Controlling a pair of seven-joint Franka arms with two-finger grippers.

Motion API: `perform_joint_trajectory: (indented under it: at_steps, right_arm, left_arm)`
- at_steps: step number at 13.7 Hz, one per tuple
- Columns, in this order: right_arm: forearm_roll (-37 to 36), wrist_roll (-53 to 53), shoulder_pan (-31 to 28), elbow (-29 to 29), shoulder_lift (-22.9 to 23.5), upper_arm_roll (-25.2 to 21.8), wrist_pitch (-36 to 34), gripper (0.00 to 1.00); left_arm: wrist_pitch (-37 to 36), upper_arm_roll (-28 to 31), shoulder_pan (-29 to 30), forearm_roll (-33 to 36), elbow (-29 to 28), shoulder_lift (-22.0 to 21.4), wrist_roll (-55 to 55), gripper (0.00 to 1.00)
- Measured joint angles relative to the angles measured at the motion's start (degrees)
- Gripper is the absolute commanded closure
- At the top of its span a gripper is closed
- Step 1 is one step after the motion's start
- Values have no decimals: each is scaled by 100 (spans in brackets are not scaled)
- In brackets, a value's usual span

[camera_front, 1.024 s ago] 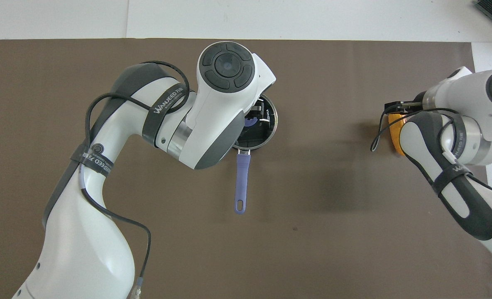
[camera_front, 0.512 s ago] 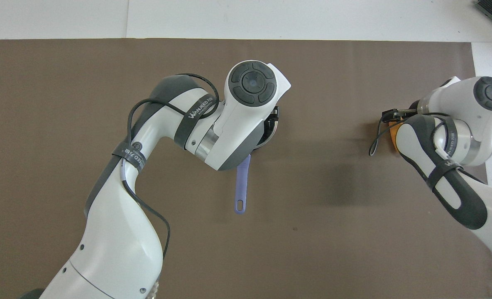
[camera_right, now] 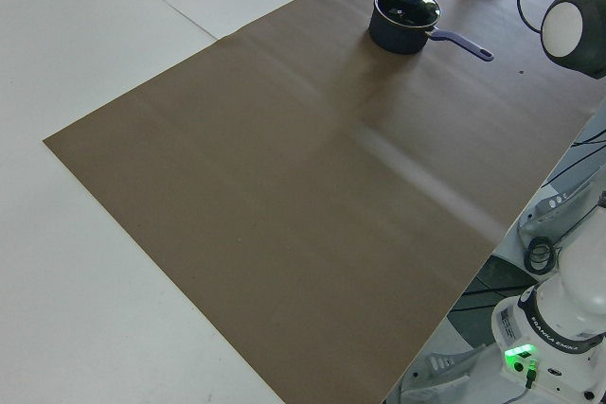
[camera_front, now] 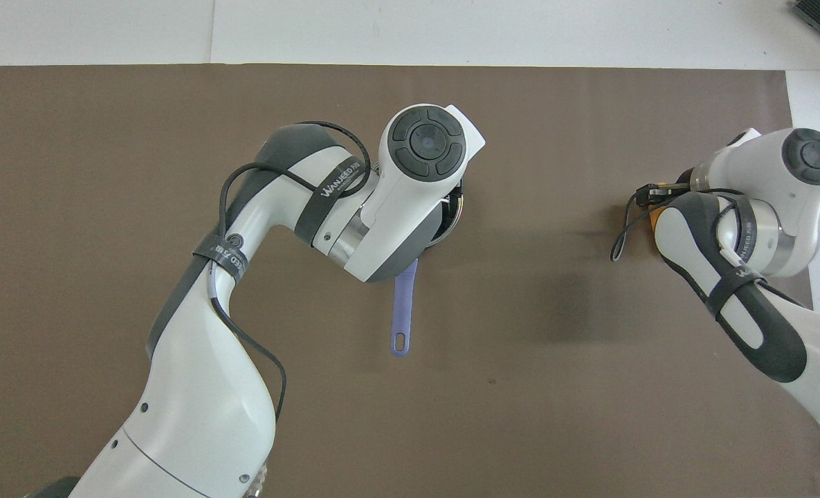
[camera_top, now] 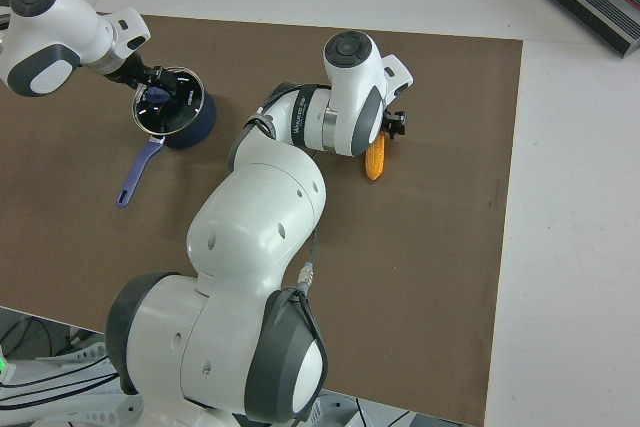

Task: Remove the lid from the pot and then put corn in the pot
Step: 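Grasp the lid knob with the left gripper while the right gripper grasps the corn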

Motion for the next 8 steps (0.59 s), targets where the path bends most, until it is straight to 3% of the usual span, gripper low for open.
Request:
perform_joint_trajectory:
  at_steps: [3, 5, 6, 8]
  right_arm:
    - [-2, -104, 1, 16, -1, -7, -1, 100]
    - [-2, -342, -31, 62, -2, -11, -31, 100]
    - [-2, -419, -55, 96, -6, -12, -41, 100]
    - [-2, -481, -59, 227, -44, -10, -163, 100]
  left_arm:
    - [43, -20, 0, 0, 0, 27, 0, 0]
    - [67, -27, 0, 1, -1, 46, 0, 6]
    - [69, -27, 0, 1, -2, 57, 0, 14]
    - [72, -26, 0, 1, -3, 74, -1, 52]
